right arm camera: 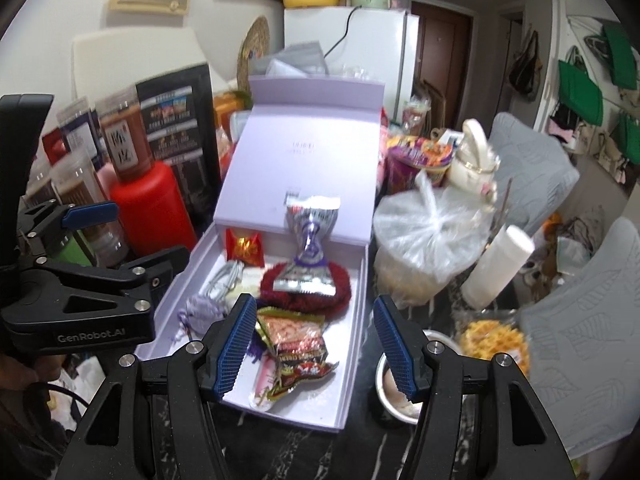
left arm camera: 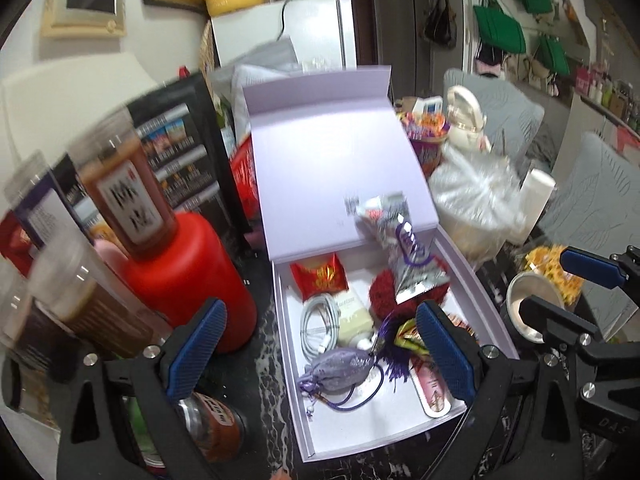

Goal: Organize soft objects
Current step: 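Open both grippers and withdraw them up from the gift box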

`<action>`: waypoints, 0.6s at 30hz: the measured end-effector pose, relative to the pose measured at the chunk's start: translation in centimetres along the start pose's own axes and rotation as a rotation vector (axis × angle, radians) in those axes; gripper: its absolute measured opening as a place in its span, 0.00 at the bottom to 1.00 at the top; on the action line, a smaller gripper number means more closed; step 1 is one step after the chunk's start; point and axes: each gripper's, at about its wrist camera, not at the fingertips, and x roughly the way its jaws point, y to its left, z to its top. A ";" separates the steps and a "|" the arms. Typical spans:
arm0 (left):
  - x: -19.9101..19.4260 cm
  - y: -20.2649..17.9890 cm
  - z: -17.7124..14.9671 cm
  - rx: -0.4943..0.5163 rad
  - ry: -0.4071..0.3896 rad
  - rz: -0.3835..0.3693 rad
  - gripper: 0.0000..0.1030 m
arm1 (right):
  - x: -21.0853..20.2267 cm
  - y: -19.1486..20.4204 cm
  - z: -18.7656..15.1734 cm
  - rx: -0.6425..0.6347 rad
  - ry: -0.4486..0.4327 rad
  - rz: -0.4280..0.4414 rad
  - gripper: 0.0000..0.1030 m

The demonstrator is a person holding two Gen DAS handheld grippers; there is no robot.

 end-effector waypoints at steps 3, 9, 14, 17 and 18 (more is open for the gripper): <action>-2.0 0.2 0.7 -0.002 -0.045 -0.006 0.94 | -1.9 0.1 0.7 -0.003 -0.049 -0.009 0.59; -6.9 0.4 1.3 -0.006 -0.150 0.003 0.94 | -6.0 0.8 1.4 -0.011 -0.145 -0.025 0.64; -10.1 0.7 1.0 -0.013 -0.194 0.009 0.94 | -9.7 2.1 1.2 -0.041 -0.220 -0.053 0.73; -11.9 1.0 0.3 -0.029 -0.217 0.010 0.94 | -11.6 2.8 0.6 -0.049 -0.254 -0.064 0.74; -12.6 1.1 0.0 -0.035 -0.225 0.014 0.94 | -12.2 3.0 0.4 -0.045 -0.263 -0.063 0.76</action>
